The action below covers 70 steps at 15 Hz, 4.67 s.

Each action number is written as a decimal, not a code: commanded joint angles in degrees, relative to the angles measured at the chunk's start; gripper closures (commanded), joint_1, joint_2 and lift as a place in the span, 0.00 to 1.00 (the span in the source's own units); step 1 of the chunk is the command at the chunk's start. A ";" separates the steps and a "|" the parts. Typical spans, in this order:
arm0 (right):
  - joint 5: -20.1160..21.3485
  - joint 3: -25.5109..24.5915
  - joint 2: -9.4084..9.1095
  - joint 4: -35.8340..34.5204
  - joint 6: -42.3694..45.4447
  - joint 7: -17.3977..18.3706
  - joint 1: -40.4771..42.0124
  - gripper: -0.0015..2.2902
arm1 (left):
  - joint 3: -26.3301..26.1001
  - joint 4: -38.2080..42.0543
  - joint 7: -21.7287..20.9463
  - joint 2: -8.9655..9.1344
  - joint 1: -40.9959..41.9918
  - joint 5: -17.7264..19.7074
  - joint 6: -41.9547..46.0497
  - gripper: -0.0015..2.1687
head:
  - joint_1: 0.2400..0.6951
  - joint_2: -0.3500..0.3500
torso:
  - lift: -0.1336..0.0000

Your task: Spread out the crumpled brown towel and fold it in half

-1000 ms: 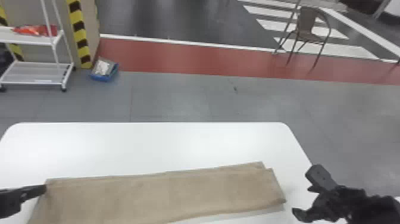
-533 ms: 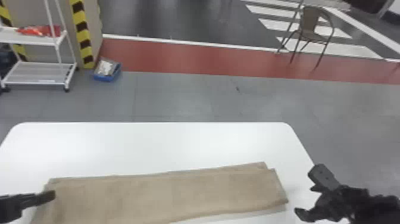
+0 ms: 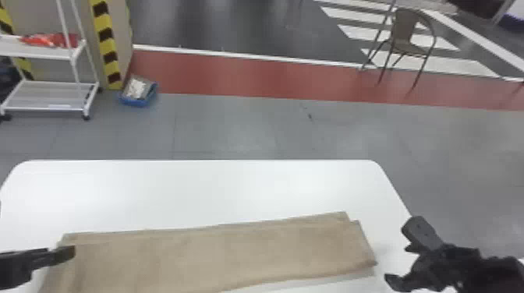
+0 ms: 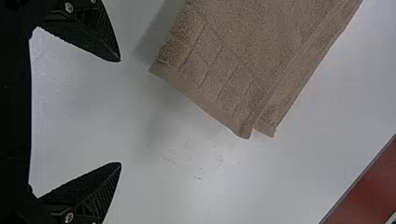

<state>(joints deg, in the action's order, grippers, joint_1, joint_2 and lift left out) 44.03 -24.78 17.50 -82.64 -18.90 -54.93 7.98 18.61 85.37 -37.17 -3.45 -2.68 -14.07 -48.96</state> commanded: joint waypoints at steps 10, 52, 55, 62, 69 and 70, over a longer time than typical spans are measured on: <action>0.00 -0.01 0.07 0.81 0.13 0.08 -0.77 0.04 | 0.20 -0.29 0.60 -0.06 -0.30 -0.17 0.48 0.47 | 1.00 0.16 | 1.00; -12.66 10.19 -2.21 17.42 -25.54 12.47 -24.59 0.26 | 0.90 6.12 -3.00 0.55 3.39 1.68 1.18 0.47 | 1.00 0.28 | 1.00; -12.66 10.19 -2.21 17.42 -25.54 12.39 -24.50 0.26 | 0.99 6.04 -3.00 0.55 3.30 1.68 1.36 0.47 | 1.00 0.27 | 1.00; -12.74 10.19 -2.21 17.42 -25.18 12.39 -24.50 0.36 | 0.99 6.12 -3.09 0.55 3.39 1.59 1.36 0.47 | 1.00 0.27 | 1.00; -13.89 9.22 -2.30 17.16 -23.95 13.09 -24.50 0.50 | 1.43 6.12 -3.09 0.38 3.39 1.68 1.36 0.47 | 1.00 0.27 | 1.00; -14.50 8.43 -2.65 16.45 -23.78 13.09 -24.15 0.50 | 1.61 6.21 -3.26 0.38 3.39 1.68 1.36 0.47 | 1.00 0.28 | 1.00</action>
<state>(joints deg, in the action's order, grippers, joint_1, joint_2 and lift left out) 30.41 -15.40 15.13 -65.53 -42.99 -41.84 -16.44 19.99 91.43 -40.32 -3.08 0.70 -12.45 -47.60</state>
